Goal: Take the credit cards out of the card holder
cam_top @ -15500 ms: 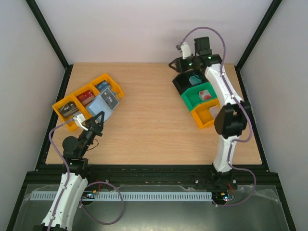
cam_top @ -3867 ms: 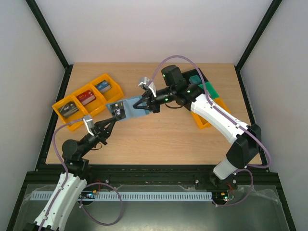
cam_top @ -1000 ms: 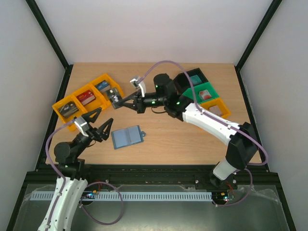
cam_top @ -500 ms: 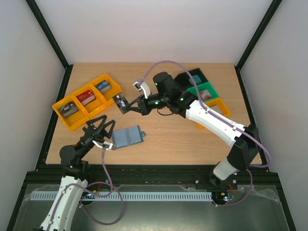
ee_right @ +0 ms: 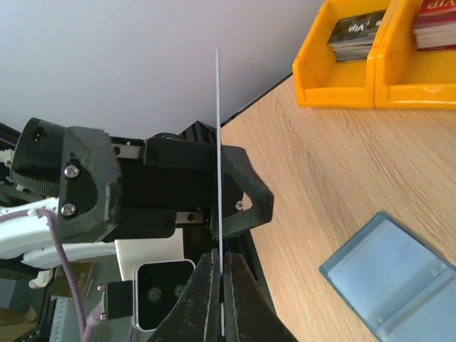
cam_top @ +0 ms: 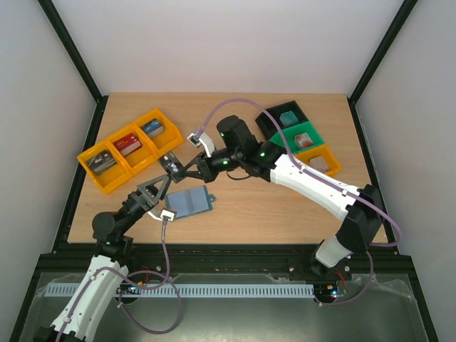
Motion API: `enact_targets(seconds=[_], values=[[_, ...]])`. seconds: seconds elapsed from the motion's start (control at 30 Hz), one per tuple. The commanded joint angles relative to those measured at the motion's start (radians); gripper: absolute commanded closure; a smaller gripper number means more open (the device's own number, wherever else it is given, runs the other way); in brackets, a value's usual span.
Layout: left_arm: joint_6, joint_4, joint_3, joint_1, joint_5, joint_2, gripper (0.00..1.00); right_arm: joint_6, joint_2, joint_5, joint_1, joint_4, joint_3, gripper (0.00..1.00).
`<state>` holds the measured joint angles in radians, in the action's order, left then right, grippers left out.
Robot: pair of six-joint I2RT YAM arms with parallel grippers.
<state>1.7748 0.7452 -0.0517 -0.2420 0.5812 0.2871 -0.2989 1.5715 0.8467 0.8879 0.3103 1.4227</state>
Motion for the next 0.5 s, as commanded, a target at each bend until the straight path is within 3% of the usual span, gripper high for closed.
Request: enact_targets(seconds=[0.0, 0.23, 0.43, 0.47], values=[[0.034, -0.043, -0.034, -0.01, -0.039, 0.009, 0.27, 0.027, 0.006, 0.004, 0.021, 0.065, 0.019, 0.98], [0.04, -0.087, -0.063, -0.017, -0.048, 0.026, 0.48, 0.06, 0.008, 0.049, 0.03, 0.1, 0.01, 0.98], [0.061, -0.166, -0.08, -0.04, -0.041, -0.004, 0.97, 0.068, 0.012, 0.05, 0.031, 0.102, 0.004, 0.98], [0.062, -0.178, -0.08, -0.046, -0.042, -0.011, 0.97, 0.075, 0.005, 0.041, 0.031, 0.101, 0.004, 0.98]])
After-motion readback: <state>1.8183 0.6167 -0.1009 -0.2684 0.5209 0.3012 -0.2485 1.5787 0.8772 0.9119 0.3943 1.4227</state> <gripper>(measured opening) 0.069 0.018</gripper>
